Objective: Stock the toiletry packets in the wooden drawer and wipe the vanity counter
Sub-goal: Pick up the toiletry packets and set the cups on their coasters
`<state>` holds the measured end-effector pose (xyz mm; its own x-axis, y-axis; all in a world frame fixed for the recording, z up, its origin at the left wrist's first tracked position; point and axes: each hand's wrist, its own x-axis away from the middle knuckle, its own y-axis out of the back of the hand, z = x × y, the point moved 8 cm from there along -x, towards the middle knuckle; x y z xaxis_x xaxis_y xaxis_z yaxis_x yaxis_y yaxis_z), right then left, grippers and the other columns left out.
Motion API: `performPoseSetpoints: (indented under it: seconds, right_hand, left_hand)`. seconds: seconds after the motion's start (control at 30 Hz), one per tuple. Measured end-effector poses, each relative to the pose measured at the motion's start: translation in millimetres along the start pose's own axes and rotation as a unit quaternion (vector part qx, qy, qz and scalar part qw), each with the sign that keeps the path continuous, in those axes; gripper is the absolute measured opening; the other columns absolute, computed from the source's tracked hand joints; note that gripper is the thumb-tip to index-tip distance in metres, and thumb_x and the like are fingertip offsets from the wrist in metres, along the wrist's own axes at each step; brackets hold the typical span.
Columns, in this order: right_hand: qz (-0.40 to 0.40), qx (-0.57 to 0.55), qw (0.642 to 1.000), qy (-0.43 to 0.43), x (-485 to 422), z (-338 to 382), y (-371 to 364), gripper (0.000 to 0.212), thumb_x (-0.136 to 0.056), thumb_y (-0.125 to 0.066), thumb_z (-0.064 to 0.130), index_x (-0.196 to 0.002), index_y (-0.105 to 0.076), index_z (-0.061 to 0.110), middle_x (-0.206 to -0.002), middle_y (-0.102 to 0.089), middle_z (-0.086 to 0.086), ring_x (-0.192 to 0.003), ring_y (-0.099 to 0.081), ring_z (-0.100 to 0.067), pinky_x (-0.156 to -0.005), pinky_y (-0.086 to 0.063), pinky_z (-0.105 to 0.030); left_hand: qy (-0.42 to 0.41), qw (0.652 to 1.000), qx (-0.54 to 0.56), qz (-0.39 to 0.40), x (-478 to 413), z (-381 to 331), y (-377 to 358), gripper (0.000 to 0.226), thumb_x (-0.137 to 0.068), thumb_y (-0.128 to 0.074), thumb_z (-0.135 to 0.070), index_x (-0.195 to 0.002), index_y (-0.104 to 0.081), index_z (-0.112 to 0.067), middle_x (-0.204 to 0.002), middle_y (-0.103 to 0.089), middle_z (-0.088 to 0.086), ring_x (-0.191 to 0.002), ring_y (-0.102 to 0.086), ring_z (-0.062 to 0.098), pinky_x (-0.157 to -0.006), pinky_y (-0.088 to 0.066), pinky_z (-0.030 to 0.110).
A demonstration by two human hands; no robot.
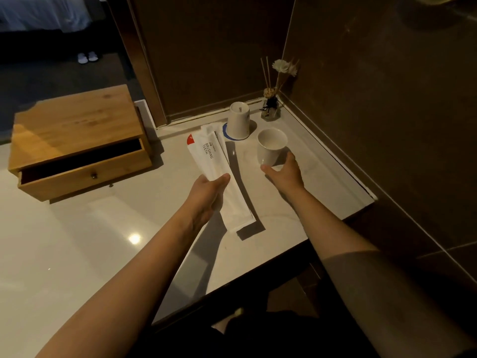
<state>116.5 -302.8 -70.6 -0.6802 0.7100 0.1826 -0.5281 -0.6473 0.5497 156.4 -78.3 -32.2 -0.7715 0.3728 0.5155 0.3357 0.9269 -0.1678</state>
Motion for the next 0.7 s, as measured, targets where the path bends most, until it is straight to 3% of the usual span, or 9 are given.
performPoseSetpoints:
  seconds: [0.17, 0.3, 0.4, 0.53, 0.7]
  right_hand:
    - [-0.011, 0.013, 1.000, 0.018, -14, 19, -5, 0.092, -0.064, -0.079, 0.046, -0.136, -0.027, 0.021, -0.137, -0.047, -0.006, -0.122, -0.050, -0.029, -0.096, -0.049, -0.046]
    - [-0.033, 0.022, 0.999, 0.034, -24, 22, -5, 0.087, -0.070, -0.077, 0.042, -0.137, -0.031, 0.012, -0.135, -0.048, -0.011, -0.121, -0.051, -0.029, -0.092, -0.048, -0.037]
    - [-0.034, 0.037, 0.996, 0.068, -25, 27, -6, 0.080, -0.072, -0.075, 0.044, -0.134, -0.035, 0.014, -0.133, -0.051, -0.009, -0.118, -0.053, -0.027, -0.092, -0.049, -0.038]
    - [0.014, 0.074, 0.990, 0.121, -30, 40, -13, 0.070, -0.070, -0.074, 0.049, -0.126, -0.043, 0.020, -0.125, -0.058, -0.005, -0.108, -0.059, -0.024, -0.086, -0.055, -0.043]
    - [0.116, 0.030, 0.988, 0.096, -38, 46, -33, 0.068, -0.060, -0.068, 0.060, -0.117, -0.043, 0.036, -0.119, -0.058, 0.005, -0.098, -0.062, -0.018, -0.080, -0.058, -0.044]
  left_hand:
    - [0.005, 0.999, 0.002, -0.032, -16, -5, -6, 0.042, -0.088, -0.060, -0.015, -0.127, -0.043, -0.012, -0.113, -0.054, 0.011, -0.107, -0.055, 0.033, -0.095, -0.047, 0.050]
    - [0.005, 0.998, -0.010, -0.054, -26, -8, -6, 0.039, -0.088, -0.061, -0.019, -0.122, -0.044, -0.014, -0.107, -0.055, 0.009, -0.104, -0.056, 0.031, -0.095, -0.048, 0.051]
    - [0.009, 0.997, 0.003, -0.072, -32, -10, -3, 0.037, -0.087, -0.062, -0.019, -0.120, -0.044, -0.016, -0.101, -0.056, 0.005, -0.101, -0.057, 0.029, -0.096, -0.047, 0.053]
    - [0.005, 0.995, 0.028, -0.090, -36, -12, 4, 0.043, -0.088, -0.061, -0.017, -0.127, -0.042, -0.014, -0.101, -0.056, 0.005, -0.099, -0.056, 0.027, -0.095, -0.046, 0.051]
    - [0.000, 0.991, 0.042, -0.124, -37, -18, 18, 0.046, -0.088, -0.060, -0.016, -0.129, -0.040, -0.013, -0.114, -0.053, 0.010, -0.106, -0.054, 0.029, -0.099, -0.043, 0.054]
